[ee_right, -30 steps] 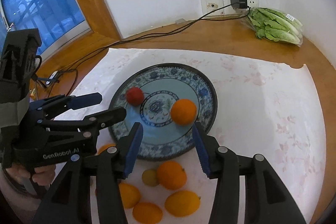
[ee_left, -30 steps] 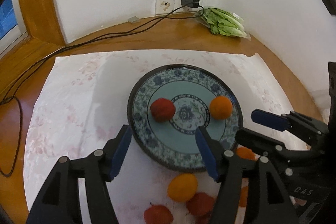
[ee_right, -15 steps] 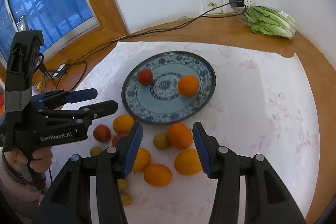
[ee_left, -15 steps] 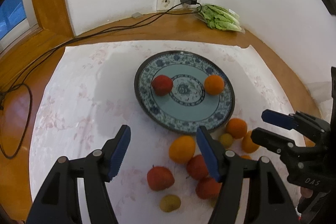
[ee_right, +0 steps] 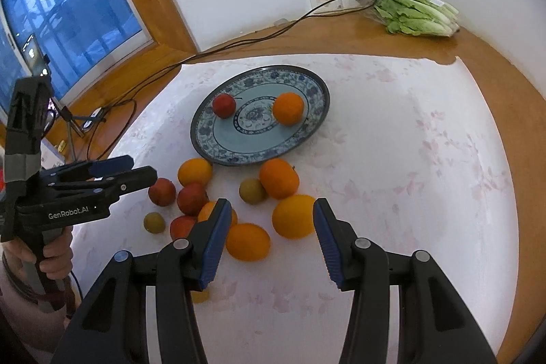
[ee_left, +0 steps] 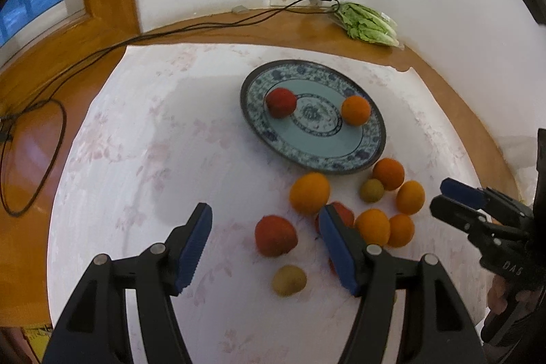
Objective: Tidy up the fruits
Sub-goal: 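Withdraw both open tools from the plate back toward the fruit pile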
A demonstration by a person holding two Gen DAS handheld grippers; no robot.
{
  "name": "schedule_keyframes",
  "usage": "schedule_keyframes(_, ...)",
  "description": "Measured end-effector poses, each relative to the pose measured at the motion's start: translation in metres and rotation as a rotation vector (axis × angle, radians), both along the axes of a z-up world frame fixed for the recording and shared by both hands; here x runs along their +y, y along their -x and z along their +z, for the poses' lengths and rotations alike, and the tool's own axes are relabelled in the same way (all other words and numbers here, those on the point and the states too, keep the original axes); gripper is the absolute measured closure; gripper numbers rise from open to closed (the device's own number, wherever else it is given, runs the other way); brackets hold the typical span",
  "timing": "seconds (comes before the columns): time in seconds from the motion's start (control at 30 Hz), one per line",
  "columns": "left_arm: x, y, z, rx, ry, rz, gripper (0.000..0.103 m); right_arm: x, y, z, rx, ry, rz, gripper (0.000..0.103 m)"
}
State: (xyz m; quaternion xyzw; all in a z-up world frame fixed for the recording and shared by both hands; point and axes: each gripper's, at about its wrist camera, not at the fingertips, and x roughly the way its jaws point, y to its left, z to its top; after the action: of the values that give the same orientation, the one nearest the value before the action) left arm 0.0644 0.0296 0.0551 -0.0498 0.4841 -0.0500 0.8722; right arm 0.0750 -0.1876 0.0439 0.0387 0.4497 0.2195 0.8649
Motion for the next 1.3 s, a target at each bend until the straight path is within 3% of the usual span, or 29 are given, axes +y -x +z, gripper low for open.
schedule_keyframes(0.27,0.008,0.018,-0.006,0.017,0.019,0.022,0.034,-0.005,0.013,-0.003,-0.007,-0.009,-0.004,0.052)
schedule_keyframes(1.03,-0.004,0.035,-0.026,0.037,0.029,-0.036,0.035,-0.001,0.019,-0.025,0.056,-0.034,0.013,0.052)
schedule_keyframes(1.3,-0.008,0.037,-0.028,0.016,0.051,-0.063,0.052,0.006,0.02,-0.028,0.069,-0.039,0.027,0.052)
